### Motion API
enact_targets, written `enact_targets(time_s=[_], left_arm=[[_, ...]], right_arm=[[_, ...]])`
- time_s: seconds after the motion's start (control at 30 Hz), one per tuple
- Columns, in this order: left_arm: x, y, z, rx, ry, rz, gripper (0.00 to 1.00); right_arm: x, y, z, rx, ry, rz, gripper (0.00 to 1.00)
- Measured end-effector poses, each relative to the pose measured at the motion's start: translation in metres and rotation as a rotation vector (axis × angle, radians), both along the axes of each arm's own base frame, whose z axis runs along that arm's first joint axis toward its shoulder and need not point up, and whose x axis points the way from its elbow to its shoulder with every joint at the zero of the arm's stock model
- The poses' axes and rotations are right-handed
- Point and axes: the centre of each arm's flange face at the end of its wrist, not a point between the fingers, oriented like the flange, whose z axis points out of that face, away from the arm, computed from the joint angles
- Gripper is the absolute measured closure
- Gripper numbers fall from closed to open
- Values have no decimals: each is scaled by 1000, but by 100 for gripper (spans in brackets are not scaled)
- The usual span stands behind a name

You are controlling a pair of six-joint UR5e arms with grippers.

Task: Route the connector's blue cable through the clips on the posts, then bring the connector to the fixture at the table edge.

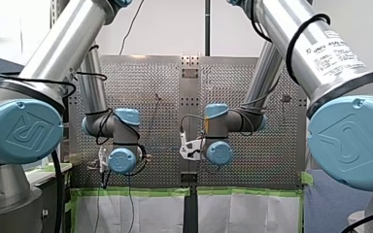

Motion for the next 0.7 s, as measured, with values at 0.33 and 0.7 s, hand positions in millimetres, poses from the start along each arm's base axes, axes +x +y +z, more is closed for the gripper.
enact_targets(time_s=[0.33, 0.7], left_arm=[[22, 2, 22, 0, -53, 67, 100], [30, 13, 54, 3, -64, 139, 100]], right_arm=[[-4, -31, 7, 8, -4, -73, 100], [19, -57, 80, -35, -91, -13, 100]])
